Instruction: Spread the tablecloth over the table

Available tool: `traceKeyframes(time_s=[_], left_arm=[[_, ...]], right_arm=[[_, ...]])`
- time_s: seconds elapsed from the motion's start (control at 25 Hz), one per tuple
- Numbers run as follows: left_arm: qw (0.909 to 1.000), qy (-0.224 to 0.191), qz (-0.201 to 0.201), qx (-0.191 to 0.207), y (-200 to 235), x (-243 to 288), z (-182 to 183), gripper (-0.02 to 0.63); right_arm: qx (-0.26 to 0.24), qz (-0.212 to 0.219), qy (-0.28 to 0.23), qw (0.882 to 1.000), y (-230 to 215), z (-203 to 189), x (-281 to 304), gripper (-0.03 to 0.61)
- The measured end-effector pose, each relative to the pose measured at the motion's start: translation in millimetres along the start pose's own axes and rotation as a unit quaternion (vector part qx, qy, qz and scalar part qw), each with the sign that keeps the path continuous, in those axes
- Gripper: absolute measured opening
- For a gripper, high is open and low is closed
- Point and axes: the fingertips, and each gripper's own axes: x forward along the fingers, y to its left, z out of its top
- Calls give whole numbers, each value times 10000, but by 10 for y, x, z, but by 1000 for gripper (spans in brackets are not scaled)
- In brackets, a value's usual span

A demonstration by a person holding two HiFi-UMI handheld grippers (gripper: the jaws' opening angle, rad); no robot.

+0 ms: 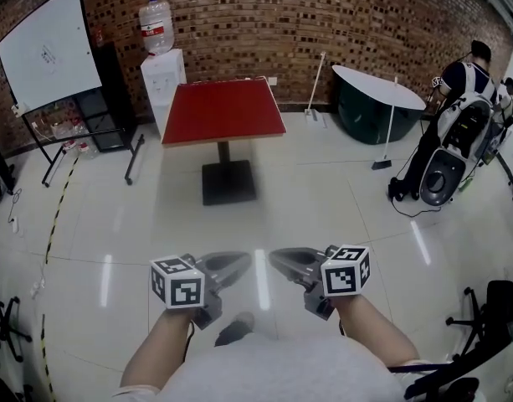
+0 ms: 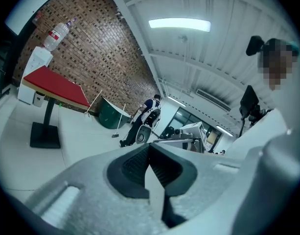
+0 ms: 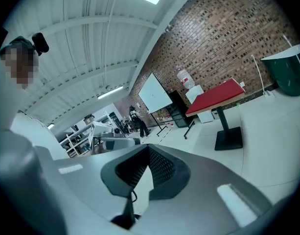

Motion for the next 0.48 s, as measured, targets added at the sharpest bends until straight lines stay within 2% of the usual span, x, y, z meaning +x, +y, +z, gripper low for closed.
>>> traceKeyframes(time_s=[0.32,0.48], left_arm=[[9999,-79,78,111,-161,-125,23,2],[9999,-73,88,88,-199,-134,-35,2]], right_arm=[[-322,6,90,9994,182,5,-25,0],[-92,195,15,9998,214,-40,-24,0]])
